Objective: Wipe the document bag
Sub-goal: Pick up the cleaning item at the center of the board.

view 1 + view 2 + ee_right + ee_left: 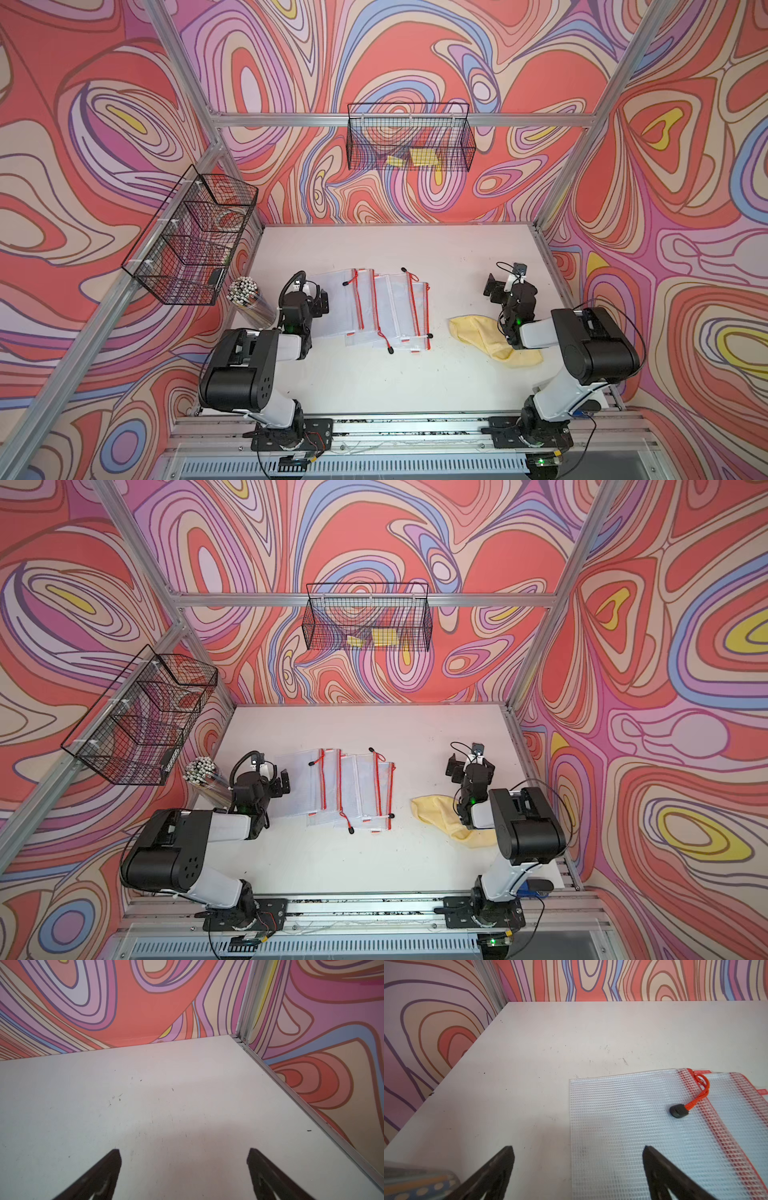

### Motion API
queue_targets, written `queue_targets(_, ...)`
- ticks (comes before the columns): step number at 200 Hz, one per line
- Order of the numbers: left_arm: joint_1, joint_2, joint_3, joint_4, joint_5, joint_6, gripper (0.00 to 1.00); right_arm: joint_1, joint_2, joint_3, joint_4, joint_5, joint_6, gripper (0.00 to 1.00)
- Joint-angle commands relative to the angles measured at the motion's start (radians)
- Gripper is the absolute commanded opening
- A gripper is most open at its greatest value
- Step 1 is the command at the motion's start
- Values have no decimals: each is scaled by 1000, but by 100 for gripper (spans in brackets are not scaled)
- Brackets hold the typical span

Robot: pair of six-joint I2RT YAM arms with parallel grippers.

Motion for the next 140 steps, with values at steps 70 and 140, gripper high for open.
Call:
queue_targets(70, 2, 0, 2, 43, -13, -4, 99, 4, 6, 3, 8, 12, 3, 98)
queue_targets(140, 2, -35, 21, -22, -52, -17, 82, 4, -54, 57, -138, 34, 10, 98)
